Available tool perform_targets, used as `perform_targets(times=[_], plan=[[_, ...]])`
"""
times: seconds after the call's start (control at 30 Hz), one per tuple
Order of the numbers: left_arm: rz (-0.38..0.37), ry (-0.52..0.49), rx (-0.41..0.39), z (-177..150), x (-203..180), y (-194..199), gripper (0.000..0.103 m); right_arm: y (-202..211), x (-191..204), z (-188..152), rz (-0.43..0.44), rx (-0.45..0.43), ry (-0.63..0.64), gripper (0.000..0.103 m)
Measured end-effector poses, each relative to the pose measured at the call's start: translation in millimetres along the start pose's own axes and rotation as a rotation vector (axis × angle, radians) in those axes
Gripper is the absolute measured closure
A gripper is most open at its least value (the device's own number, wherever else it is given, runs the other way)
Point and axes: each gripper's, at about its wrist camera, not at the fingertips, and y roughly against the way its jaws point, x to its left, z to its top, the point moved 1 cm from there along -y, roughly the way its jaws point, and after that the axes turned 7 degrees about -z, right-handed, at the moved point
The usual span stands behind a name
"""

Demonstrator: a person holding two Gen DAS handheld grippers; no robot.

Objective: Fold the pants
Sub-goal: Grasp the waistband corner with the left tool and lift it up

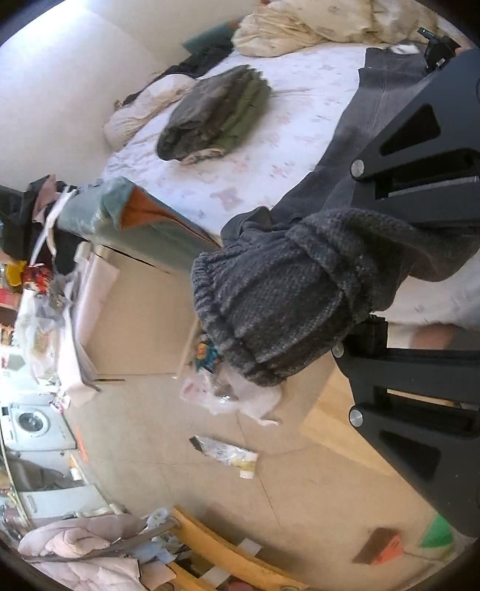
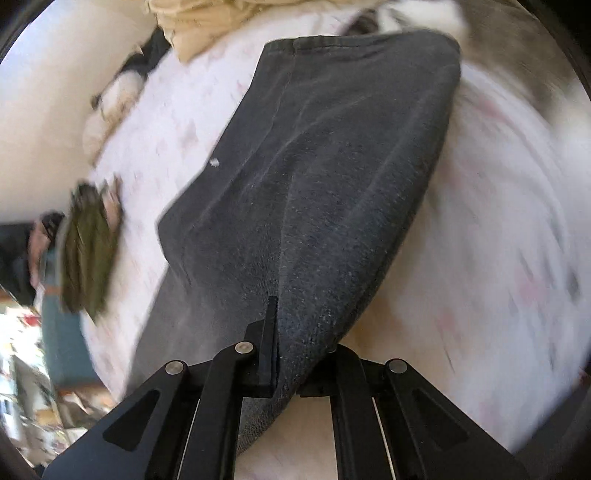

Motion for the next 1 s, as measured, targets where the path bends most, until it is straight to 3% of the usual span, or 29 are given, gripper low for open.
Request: perform_targets(times=[0.07, 0.2, 0.27, 0.33, 0.4, 0.5, 0.53, 0.57, 0.67, 0.77, 0.87, 1.0], plan=[[0.008, 0.007, 0.022, -7, 13, -4, 0.089, -5, -12, -22, -0.062, 0.018, 0.008, 0.096], [-0.022, 0.077, 0.064, -14, 30, -13, 0.089, -24, -42, -30, -0.190, 0.053, -0.065, 0.066], [-0.048, 0.088, 0.056, -14, 31, -10, 0.089, -8, -43, -23, -0.257, 0.002, -0.053, 0.061], [-0.065, 0.088, 0.045, -14, 28, -8, 0.089, 20, -42, -20, -0.386, -0.097, -0.018, 0.056], [-0.082, 0.089, 0.042, -15, 24, -7, 0.089, 45, -42, -23, -0.411, -0.160, -0.042, 0.056], [-0.112, 0.086, 0.028, -17, 17, 1, 0.089, 71, -3, -44, -0.142, -0.124, -0.014, 0.055], [-0.121, 0.087, 0.020, -16, 15, 3, 0.089, 70, 31, -60, 0.011, -0.054, 0.058, 0.055], [-0.131, 0.087, 0.010, -15, 13, 5, 0.089, 65, 55, -71, 0.102, 0.000, 0.118, 0.055], [-0.134, 0.078, 0.013, -13, 4, 1, 0.089, 43, 135, -124, 0.288, 0.149, 0.332, 0.055], [-0.128, 0.036, 0.020, -14, -9, -1, 0.089, 16, 197, -190, 0.400, 0.276, 0.535, 0.055], [-0.125, -0.008, 0.016, -14, -19, -2, 0.089, -11, 246, -251, 0.432, 0.359, 0.723, 0.059], [-0.136, -0.051, 0.029, -14, -29, -6, 0.089, -55, 286, -320, 0.410, 0.461, 0.904, 0.079]])
